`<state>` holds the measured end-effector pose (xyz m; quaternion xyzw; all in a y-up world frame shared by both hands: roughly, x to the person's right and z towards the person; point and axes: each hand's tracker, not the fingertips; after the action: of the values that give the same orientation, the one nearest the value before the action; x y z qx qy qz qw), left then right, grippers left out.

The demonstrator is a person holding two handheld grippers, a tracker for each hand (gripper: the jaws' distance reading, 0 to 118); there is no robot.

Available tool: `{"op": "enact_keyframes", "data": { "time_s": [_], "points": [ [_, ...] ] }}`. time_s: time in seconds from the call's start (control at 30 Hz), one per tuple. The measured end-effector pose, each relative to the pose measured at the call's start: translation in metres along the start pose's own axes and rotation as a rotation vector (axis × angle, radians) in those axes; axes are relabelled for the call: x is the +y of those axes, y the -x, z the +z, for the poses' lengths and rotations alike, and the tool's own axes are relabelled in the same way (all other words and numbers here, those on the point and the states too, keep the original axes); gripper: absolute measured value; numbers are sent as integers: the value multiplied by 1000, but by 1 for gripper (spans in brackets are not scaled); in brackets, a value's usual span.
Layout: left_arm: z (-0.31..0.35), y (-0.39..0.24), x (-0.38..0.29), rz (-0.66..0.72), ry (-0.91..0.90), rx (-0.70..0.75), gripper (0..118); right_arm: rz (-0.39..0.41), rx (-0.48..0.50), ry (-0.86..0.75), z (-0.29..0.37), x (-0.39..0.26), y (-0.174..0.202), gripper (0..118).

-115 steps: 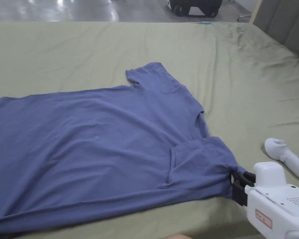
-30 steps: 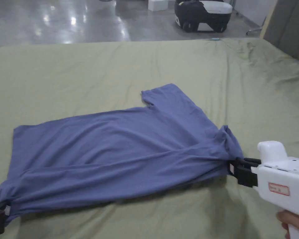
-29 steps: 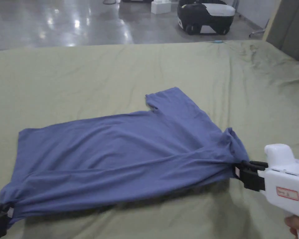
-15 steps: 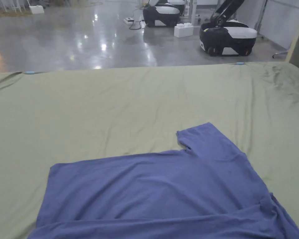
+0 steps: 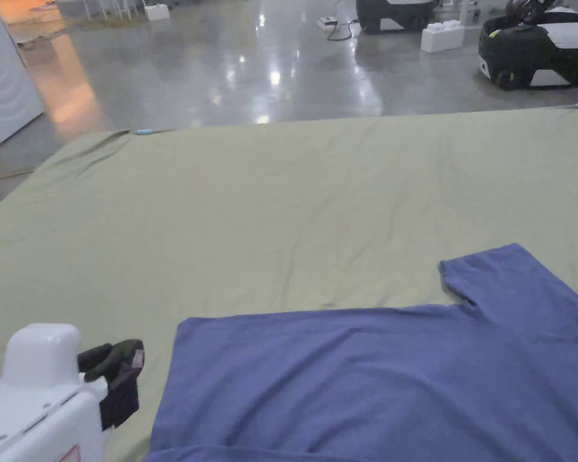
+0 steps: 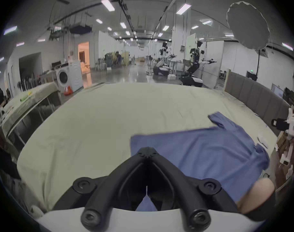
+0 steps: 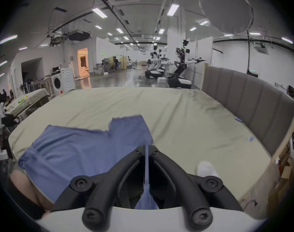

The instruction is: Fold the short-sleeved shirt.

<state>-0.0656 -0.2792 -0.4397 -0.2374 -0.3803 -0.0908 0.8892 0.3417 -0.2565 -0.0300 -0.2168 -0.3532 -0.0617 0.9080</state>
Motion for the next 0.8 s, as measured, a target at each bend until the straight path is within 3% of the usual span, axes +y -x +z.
{"op": "enact_keyframes", "data": {
  "time_s": [0.2, 0.23, 0.3, 0.47, 0.57, 0.6, 0.63, 0.67, 0.7, 0.73, 0.8],
  "points": [
    [-154, 24, 28, 70, 209, -20, 0, 5, 101, 17, -68, 35, 21, 6],
    [-174, 29, 24, 85, 256, -3, 20, 16, 122, 26, -75, 36, 24, 6],
    [-204, 33, 16, 105, 374, 16, 118, 58, 135, 44, -82, 36, 27, 6],
    [-244, 37, -17, 191, 437, 63, 118, 21, 171, 45, -91, 34, 21, 6],
    [-211, 17, -28, -28, 391, 97, 112, 34, 152, 82, -102, 32, 16, 6],
    [-201, 10, -29, -39, 350, 65, 95, 38, 143, 92, -106, 32, 15, 6],
    [-195, 2, -23, -67, 342, 28, 69, 38, 142, 99, -113, 33, 13, 6],
    [-189, -5, -24, -93, 329, -3, 23, 37, 143, 107, -119, 34, 12, 6],
    [-180, -14, -23, -150, 321, 28, 1, 32, 150, 142, -131, 35, 10, 6],
    [-172, -19, -21, -226, 315, 13, 1, 18, 141, 186, -145, 36, 7, 6],
    [-166, -23, -9, -242, 299, -46, 1, -11, 178, 318, -177, 36, 1, 6]
  ]
}}
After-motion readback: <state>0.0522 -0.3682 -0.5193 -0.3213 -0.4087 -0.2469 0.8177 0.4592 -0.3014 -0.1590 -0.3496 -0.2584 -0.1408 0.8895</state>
